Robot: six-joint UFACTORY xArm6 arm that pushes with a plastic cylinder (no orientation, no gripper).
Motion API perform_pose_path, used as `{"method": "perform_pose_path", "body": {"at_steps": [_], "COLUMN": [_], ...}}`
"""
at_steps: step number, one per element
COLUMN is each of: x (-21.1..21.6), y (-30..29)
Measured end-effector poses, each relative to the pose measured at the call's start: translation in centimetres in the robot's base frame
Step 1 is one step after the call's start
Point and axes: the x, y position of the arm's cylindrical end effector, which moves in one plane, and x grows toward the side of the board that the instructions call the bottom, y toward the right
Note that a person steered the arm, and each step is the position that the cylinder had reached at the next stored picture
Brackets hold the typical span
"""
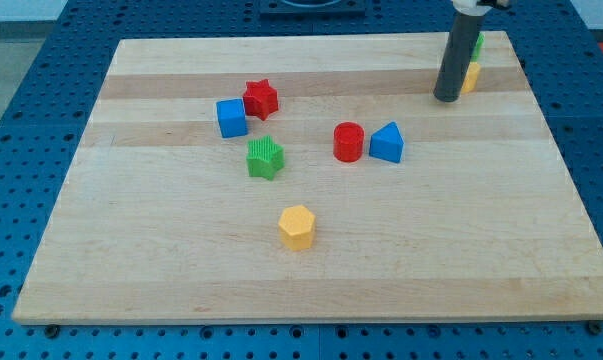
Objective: Move the heart bottom of the green circle
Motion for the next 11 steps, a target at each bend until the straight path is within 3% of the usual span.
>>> {"method": "perform_pose_path", "body": {"at_steps": [2, 11], "x": [-1.3, -3.1], "y": [2.4, 1.9]}}
